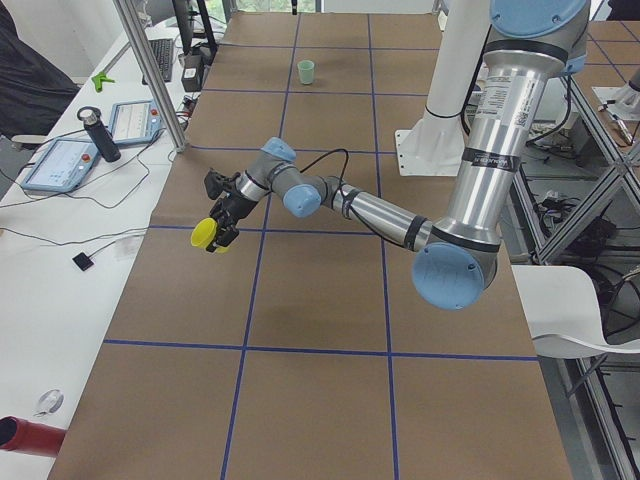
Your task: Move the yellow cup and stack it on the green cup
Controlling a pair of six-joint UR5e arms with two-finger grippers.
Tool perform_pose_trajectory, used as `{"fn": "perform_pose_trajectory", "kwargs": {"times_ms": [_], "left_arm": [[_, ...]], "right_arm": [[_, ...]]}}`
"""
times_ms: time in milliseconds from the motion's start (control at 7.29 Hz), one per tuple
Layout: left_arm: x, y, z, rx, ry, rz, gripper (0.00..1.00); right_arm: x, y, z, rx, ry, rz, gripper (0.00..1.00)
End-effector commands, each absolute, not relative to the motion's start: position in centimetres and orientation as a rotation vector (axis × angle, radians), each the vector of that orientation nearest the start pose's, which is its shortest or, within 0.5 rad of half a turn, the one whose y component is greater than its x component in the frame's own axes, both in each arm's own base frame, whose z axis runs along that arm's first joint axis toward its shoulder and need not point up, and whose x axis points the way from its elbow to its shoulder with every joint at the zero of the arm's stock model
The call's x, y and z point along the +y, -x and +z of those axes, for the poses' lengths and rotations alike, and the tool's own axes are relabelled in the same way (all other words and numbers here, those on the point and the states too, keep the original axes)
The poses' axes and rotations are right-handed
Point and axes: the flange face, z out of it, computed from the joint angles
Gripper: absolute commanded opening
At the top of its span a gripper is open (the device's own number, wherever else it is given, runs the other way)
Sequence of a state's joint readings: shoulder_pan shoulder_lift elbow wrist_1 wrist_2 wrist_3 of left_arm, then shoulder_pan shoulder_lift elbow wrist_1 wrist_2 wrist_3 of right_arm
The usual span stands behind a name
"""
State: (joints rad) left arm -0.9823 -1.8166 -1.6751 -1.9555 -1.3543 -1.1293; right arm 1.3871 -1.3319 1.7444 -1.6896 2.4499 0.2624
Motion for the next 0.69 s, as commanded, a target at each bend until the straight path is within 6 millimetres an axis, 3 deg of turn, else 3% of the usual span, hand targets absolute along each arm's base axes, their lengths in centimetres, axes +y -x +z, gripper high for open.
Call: {"fn": "perform_pose_trajectory", "kwargs": {"times_ms": [0,274,548], "left_arm": [[-59.6,-26.9,39.8,0.52,-0.678,-0.525,0.0],[-58.0,-31.8,36.8,0.587,-0.686,-0.457,0.0],[-56.2,-34.4,33.3,0.661,-0.714,-0.319,0.0]], "right_arm": [[-60.4,10.1,39.5,-0.954,-0.117,-0.039,0.99],[-60.2,16.8,36.7,-1.028,-0.166,0.18,0.99],[-60.0,19.1,33.2,-1.095,-0.122,0.259,0.99]]}}
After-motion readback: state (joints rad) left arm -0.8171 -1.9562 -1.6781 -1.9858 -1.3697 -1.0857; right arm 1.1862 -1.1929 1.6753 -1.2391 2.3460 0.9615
